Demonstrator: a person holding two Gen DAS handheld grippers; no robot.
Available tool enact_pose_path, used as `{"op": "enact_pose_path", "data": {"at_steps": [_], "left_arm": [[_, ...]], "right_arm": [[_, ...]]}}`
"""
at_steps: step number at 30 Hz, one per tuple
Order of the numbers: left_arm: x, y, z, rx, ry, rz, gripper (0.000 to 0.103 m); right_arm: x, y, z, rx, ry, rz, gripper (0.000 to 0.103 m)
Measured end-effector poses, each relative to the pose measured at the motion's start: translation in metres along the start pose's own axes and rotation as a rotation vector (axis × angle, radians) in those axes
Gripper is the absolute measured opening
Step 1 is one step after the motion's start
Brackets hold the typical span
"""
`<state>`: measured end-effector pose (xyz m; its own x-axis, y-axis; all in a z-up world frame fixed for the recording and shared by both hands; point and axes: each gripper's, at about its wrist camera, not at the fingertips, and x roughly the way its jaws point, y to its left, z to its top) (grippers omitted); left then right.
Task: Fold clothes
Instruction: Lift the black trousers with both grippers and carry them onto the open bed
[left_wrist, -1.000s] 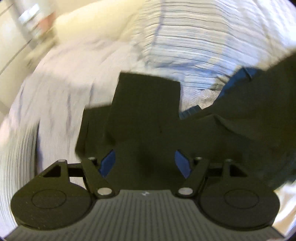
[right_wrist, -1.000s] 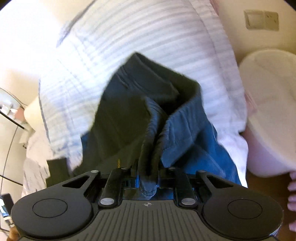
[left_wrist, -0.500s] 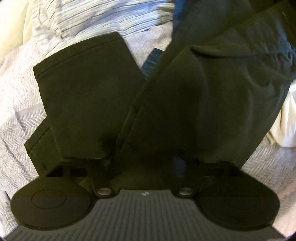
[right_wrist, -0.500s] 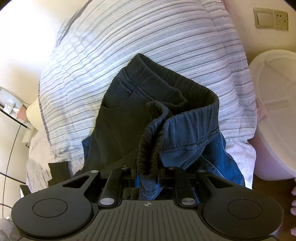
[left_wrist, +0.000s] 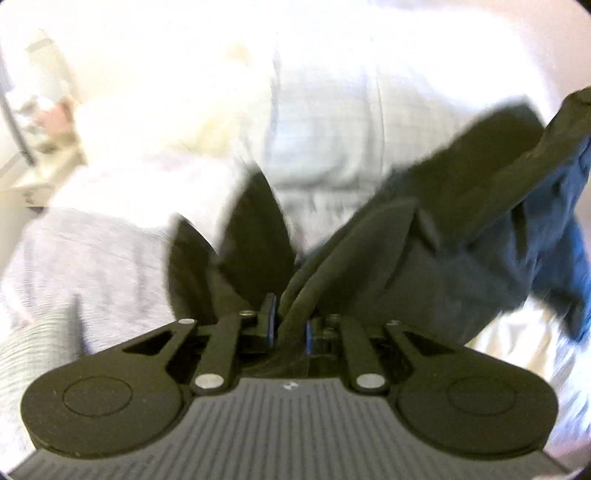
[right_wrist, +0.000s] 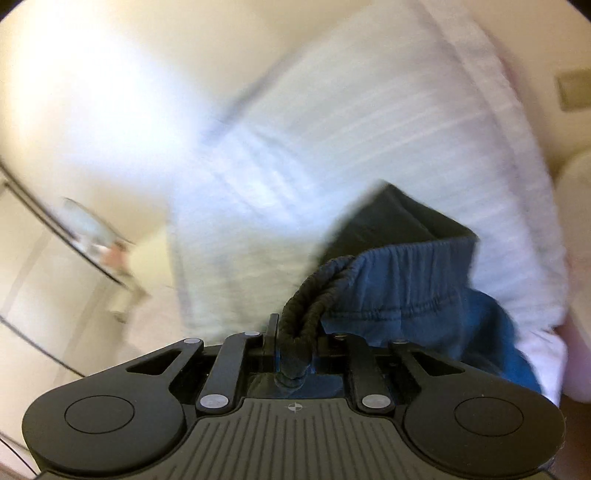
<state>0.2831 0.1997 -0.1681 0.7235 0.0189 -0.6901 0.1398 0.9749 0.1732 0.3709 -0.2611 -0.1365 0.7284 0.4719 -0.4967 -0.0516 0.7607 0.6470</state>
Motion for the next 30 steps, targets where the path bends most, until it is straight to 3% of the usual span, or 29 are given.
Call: {"op": "enact_pose_path", "data": {"at_steps": [6, 13, 15, 17, 18, 20, 21, 23, 26, 30], "left_arm": [[-0.168, 0.005, -0.038, -0.14, -0.145, 0.185, 0.012], [-0.383, -0.002, -0.14, -0.342, -0.22, 0.522, 0.012], [-0.436, -0.003, -0.175, -0.442, -0.207, 0.619, 0.012], [-0.469, 0.002, -0.213, -0.57, -0.114, 0.705, 0.014], [-0.477, 0.003, -0.233, -0.629, -0.053, 0.732, 0.017], [-0.486, 0.003, -0.278, -0.736, 0.108, 0.782, 0.022], [-0.488, -0.003, -0.297, -0.762, 0.173, 0.798, 0.023], [-0.496, -0.024, -0.33, -0.805, 0.245, 0.824, 0.026], [-0.513, -0.056, -0.359, -0.854, 0.308, 0.853, 0.034], [-0.533, -0.093, -0.37, -0.98, 0.347, 0.864, 0.034]], "right_arm": [[-0.044, 0.084, -0.008, -0.092, -0.029, 0.3, 0.013], [-0.095, 0.184, -0.087, -0.159, 0.135, 0.647, 0.013], [-0.107, 0.209, -0.121, -0.168, 0.218, 0.735, 0.013], [-0.121, 0.23, -0.16, -0.214, 0.317, 0.785, 0.013], [-0.126, 0.237, -0.179, -0.241, 0.364, 0.784, 0.014], [-0.132, 0.251, -0.224, -0.33, 0.51, 0.702, 0.019], [-0.132, 0.257, -0.249, -0.402, 0.604, 0.63, 0.027], [-0.132, 0.263, -0.297, -0.562, 0.782, 0.474, 0.031], [-0.152, 0.26, -0.34, -0.675, 0.887, 0.426, 0.031], [-0.177, 0.27, -0.357, -0.77, 0.95, 0.426, 0.034]]}}
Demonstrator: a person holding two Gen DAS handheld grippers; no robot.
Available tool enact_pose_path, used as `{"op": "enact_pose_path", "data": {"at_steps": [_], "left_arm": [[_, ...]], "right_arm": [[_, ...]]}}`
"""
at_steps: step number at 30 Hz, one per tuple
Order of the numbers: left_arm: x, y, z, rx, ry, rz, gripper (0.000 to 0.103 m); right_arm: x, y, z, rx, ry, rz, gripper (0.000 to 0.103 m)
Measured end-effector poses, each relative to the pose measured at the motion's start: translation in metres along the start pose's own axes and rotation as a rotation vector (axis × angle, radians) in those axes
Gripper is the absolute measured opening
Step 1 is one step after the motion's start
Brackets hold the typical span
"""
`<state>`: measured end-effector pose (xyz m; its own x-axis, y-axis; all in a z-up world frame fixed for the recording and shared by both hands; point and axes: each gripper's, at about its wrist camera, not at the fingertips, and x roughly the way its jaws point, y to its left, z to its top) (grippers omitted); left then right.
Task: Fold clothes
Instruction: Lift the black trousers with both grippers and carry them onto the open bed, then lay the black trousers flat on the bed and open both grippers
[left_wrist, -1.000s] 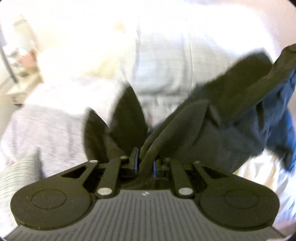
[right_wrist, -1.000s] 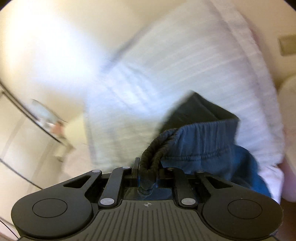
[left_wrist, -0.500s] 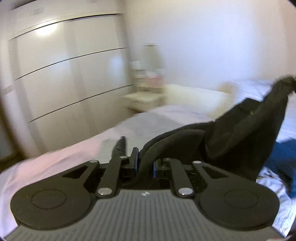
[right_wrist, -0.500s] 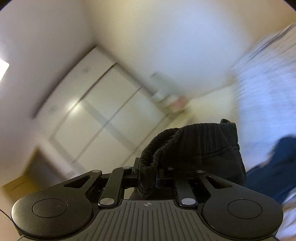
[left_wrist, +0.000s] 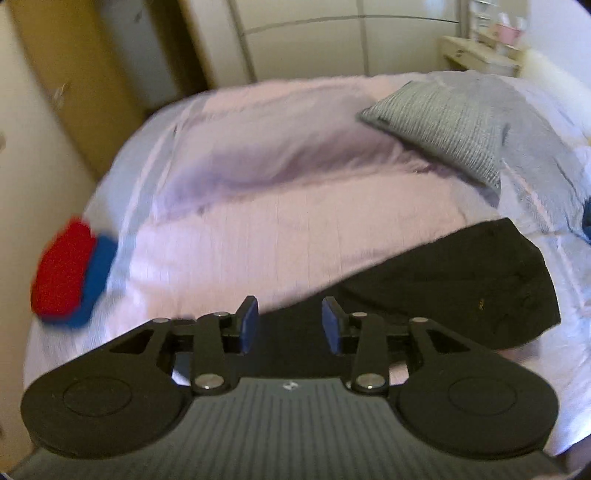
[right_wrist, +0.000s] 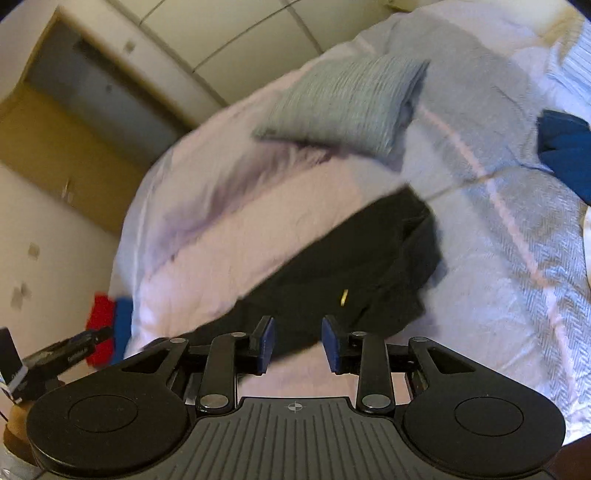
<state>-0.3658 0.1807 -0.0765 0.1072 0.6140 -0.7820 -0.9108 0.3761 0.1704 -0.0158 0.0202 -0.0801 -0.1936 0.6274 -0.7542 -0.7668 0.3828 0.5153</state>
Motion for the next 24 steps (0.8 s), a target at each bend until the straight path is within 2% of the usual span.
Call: {"op": "enact_pose_path", "data": {"at_steps": [4, 6, 10, 19, 24], "left_arm": [[-0.022, -0.009, -0.025, -0.056, 0.037, 0.046, 0.034], [-0.018, -0.017, -0.03, -0.081, 0.053, 0.064, 0.035], [-0.039, -0.035, -0.053, -0.119, 0.078, 0.063, 0.039], [-0.09, -0.075, -0.119, -0.108, 0.111, 0.108, 0.039], [-0.117, -0.087, -0.145, -0.103, 0.106, 0.131, 0.04]], "right_arm": [[-0.006, 0.024, -0.015, -0.117, 0.011, -0.063, 0.036], [-0.005, 0.028, -0.029, -0.169, 0.022, -0.098, 0.038], [-0.007, 0.029, -0.061, -0.248, 0.061, -0.162, 0.039], [-0.022, 0.008, -0.133, -0.338, 0.158, -0.195, 0.039], [-0.035, 0.009, -0.164, -0.364, 0.162, -0.165, 0.039]]}}
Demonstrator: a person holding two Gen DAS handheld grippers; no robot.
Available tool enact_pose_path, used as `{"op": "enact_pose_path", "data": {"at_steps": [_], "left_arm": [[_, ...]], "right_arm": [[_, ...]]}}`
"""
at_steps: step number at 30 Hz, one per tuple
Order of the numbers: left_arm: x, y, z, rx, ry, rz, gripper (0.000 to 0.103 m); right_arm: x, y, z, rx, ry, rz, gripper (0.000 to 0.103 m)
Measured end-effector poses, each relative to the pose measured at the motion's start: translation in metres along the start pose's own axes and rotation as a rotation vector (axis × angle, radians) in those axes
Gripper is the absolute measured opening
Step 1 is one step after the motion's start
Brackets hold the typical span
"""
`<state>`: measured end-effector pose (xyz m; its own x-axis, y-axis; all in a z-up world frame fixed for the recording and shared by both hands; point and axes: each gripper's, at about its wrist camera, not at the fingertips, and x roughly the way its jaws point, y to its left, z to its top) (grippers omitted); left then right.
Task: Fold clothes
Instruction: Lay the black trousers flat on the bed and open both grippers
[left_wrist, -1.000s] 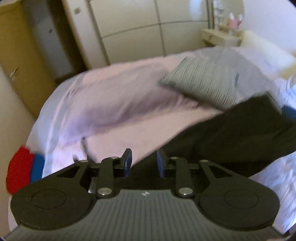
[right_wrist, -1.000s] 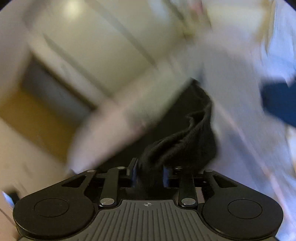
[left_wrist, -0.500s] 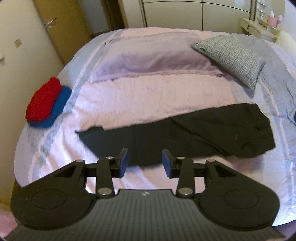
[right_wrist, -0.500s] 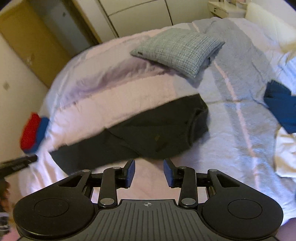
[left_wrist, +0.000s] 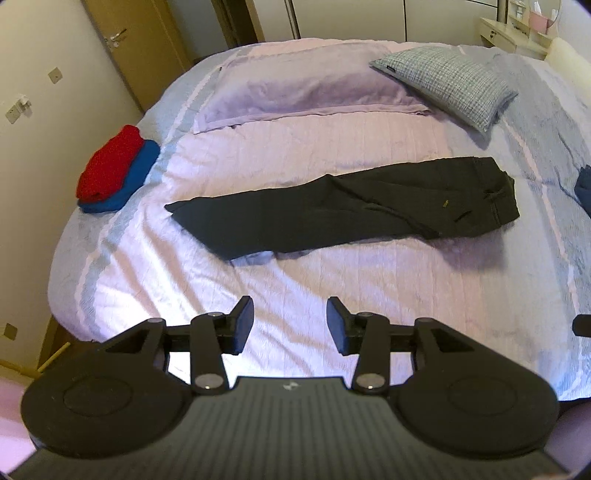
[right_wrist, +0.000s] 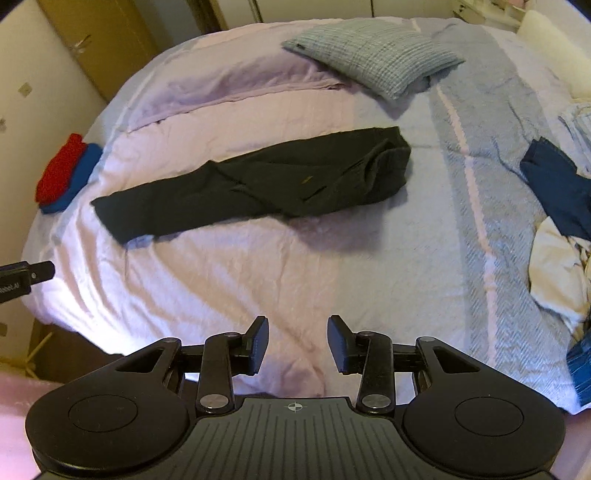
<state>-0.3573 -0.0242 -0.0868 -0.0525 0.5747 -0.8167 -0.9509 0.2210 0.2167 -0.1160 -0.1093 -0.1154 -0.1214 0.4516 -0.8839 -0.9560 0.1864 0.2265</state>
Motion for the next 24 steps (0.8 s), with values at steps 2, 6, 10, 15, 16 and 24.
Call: {"op": "enact_pose_path", "data": {"at_steps": [2, 6, 10, 15, 16, 24], "left_arm": [[-0.01, -0.001, -0.007, -0.001, -0.015, 0.008, 0.045], [-0.022, -0.002, -0.014, -0.004, -0.036, 0.028, 0.046], [-0.027, 0.004, -0.016, -0.008, -0.048, 0.041, 0.046], [-0.022, 0.012, -0.011, -0.01, -0.048, 0.049, 0.047], [-0.019, 0.014, -0.009, -0.008, -0.048, 0.049, 0.047], [0.008, 0.036, 0.019, 0.018, -0.06, 0.038, 0.047]], "right_arm": [[-0.006, 0.004, -0.006, -0.012, -0.012, 0.004, 0.039], [-0.015, 0.008, -0.014, -0.019, -0.026, 0.006, 0.039], [-0.016, 0.016, -0.015, -0.039, -0.024, 0.013, 0.039], [-0.011, 0.027, -0.008, -0.059, -0.027, 0.02, 0.04], [-0.009, 0.029, -0.006, -0.06, -0.028, 0.02, 0.04], [0.007, 0.05, 0.021, -0.041, -0.05, 0.006, 0.04]]}}
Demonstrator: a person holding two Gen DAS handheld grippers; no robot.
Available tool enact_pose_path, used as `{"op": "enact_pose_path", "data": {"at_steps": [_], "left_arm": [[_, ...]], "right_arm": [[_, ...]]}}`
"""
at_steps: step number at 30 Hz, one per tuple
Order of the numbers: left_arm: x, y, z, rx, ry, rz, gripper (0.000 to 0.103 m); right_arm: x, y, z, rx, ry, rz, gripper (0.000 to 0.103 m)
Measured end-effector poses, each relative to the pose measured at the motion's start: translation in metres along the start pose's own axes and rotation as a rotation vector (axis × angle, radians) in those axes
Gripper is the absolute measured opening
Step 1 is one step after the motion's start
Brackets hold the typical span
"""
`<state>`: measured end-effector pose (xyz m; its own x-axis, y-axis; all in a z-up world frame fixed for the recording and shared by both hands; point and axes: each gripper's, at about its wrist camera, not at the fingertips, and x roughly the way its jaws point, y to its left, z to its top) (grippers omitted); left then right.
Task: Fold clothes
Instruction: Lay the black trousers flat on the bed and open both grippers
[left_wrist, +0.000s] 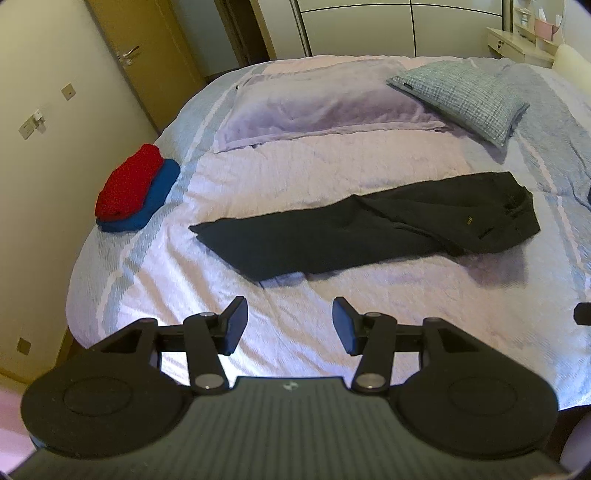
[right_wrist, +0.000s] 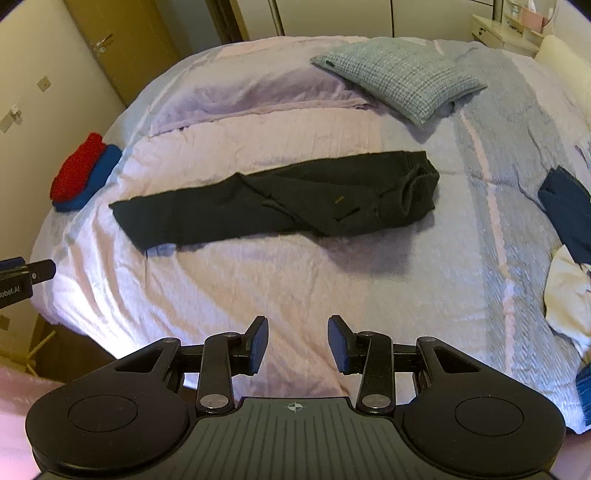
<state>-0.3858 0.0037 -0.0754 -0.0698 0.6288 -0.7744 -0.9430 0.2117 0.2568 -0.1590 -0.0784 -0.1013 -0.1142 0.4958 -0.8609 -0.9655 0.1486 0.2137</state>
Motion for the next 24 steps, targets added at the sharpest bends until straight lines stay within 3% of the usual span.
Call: {"op": "enact_pose_path", "data": {"at_steps": [17, 24], "left_arm": [[0.079, 0.082, 0.06, 0.042, 0.002, -0.036, 0.052], [0.106, 0.108, 0.081, 0.093, -0.011, -0.085, 0.053]], "right_arm": [[0.033, 0.046, 0.054, 0.132, -0.031, -0.084, 0.04], [0.048, 0.065, 0.064, 0.233, -0.035, -0.134, 0.041]]}}
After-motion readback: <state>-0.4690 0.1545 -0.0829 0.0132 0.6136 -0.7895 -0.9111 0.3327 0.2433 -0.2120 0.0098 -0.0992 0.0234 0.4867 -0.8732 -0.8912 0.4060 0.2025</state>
